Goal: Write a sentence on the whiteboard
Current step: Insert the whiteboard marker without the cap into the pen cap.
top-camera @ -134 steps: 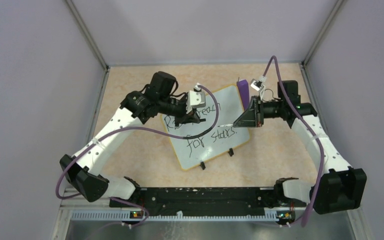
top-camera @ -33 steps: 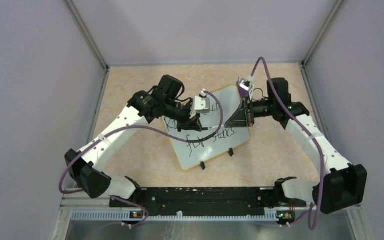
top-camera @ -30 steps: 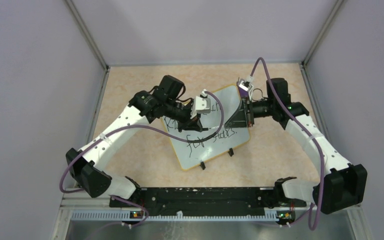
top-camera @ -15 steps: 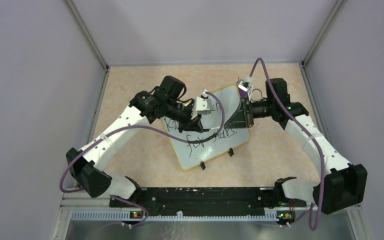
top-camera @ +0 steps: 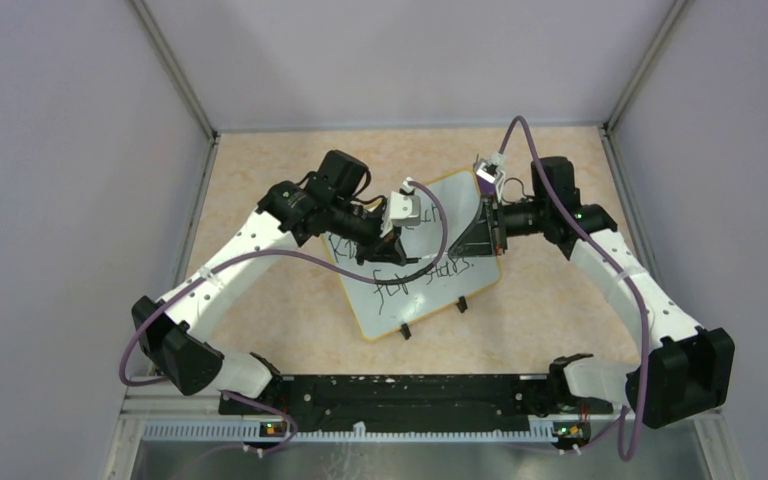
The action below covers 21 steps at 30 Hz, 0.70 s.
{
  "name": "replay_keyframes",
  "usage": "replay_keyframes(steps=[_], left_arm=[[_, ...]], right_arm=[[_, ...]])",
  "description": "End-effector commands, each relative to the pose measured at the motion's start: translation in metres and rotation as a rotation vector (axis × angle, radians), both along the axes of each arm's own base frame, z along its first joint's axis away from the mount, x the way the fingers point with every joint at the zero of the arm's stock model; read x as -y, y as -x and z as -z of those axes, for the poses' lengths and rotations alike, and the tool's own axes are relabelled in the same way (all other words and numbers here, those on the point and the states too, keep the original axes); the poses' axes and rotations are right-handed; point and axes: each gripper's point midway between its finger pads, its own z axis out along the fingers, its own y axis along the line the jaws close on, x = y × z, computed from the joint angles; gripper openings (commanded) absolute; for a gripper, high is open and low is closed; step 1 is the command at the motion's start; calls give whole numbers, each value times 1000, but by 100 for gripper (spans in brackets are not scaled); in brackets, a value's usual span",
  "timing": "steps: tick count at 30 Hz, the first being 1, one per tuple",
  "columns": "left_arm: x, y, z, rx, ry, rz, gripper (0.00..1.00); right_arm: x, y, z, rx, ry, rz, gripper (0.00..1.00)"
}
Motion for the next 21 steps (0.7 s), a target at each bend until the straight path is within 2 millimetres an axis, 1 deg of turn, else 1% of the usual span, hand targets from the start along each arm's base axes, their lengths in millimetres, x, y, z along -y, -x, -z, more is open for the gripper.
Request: replay_keyframes(steps=[1, 10, 12, 17, 21], left_arm=[[5, 9, -17, -6, 57, 45, 0], [12, 4, -22, -12, 69, 34, 0], [14, 1, -19, -12, 59, 22, 0], [17, 2, -15, -16, 45, 23, 0], [20, 4, -21, -24, 63, 30, 0]], right_arm=[[-4, 2, -22, 88, -32, -26, 0], [-8, 5, -20, 79, -39, -47, 0], [-9, 6, -20, 80, -39, -53, 0], [-11, 6, -20, 85, -36, -57, 0], [-13, 5, -17, 84, -30, -59, 0]])
